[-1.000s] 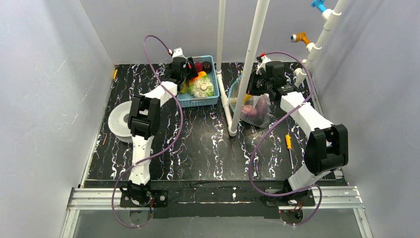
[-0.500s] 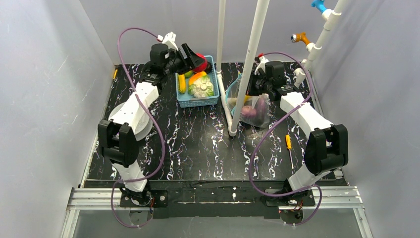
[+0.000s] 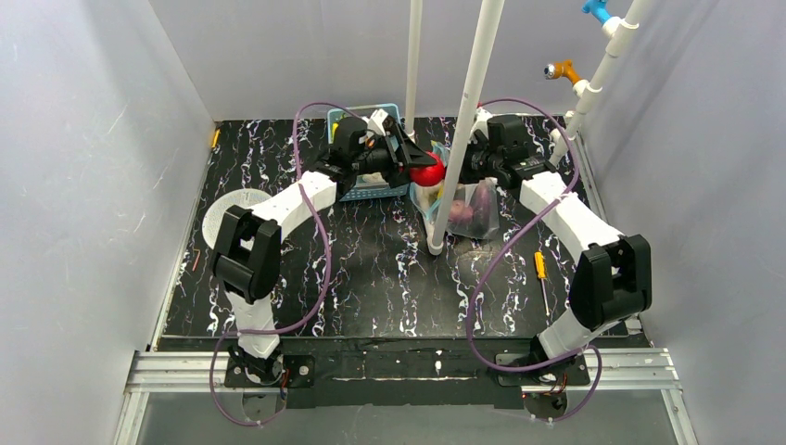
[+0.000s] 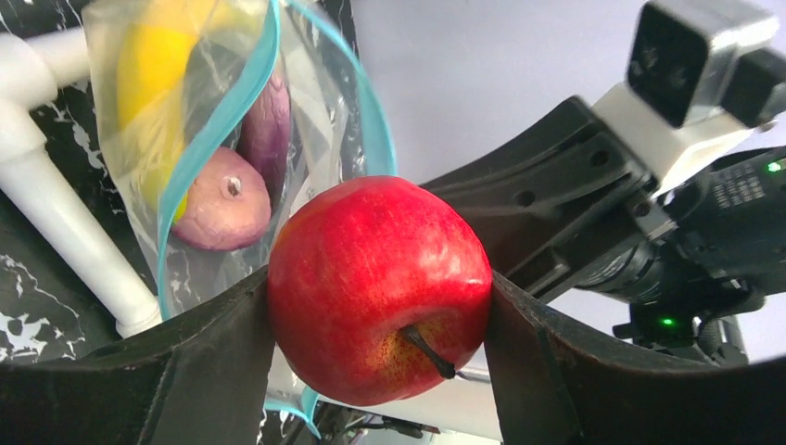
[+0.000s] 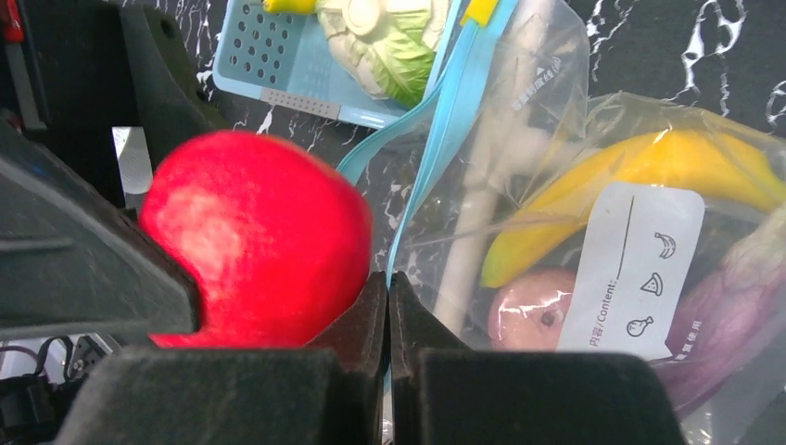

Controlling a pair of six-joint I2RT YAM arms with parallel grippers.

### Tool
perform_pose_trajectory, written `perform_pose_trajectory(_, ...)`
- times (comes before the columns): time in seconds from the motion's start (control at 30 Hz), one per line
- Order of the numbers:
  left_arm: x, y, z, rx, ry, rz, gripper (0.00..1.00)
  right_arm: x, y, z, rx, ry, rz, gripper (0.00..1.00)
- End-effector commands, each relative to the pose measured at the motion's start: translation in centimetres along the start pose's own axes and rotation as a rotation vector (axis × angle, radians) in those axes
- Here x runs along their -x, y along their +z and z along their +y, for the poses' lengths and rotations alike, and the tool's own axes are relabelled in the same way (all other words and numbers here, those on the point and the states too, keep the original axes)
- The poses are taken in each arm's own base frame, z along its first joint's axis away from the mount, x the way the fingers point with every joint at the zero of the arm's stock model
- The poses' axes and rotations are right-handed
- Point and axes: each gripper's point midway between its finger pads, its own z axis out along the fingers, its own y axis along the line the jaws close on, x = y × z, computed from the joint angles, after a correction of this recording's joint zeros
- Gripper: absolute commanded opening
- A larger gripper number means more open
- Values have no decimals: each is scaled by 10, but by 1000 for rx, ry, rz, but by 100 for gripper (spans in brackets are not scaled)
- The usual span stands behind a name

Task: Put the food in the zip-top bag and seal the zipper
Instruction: Place the fake vegetable in the zipper food storage bag, then pick up the fake fruit from the bin.

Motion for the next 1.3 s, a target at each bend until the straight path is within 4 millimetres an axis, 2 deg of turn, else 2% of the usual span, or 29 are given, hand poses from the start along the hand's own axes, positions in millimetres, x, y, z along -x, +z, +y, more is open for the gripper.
perform_pose_trajectory(0.0, -23, -8, 8, 82, 1, 38, 31, 38, -30, 31, 67, -70, -133, 1)
perform_pose_trajectory(0.1, -28, -11, 24, 146, 5, 34, 32, 41, -37, 36, 84, -81, -162, 1)
perform_pose_trajectory(0.23, -26, -11, 35, 195, 12, 20, 34, 43, -42, 44, 119, -88, -179, 1)
perform_pose_trajectory(0.33, -27, -4, 40, 218, 13, 48, 47, 42, -41, 45, 125, -87, -176, 1)
perform_pose_trajectory(0.4, -26, 0, 36, 214, 18, 71, 55, 42, -40, 44, 121, -85, -174, 1)
perform_pose_trajectory(0.57, -26, 5, 14, 149, 69, 95, 69, 41, -36, 40, 113, -81, -168, 1)
perform_pose_trajectory(0.73, -23, -1, -3, 115, 129, 71, 93, 39, -32, 40, 122, -76, -157, 1)
perform_pose_trajectory(1.03, -19, -13, 0, 194, 206, 64, 95, 39, -30, 38, 112, -73, -157, 1)
perform_pose_trajectory(1.17, 4, -31, -3, 265, 291, -41, 94, 38, -28, 35, 102, -70, -155, 1)
perform_pose_trajectory(1.27, 26, -54, 1, 342, 322, -160, 94, 38, -27, 34, 102, -68, -152, 1)
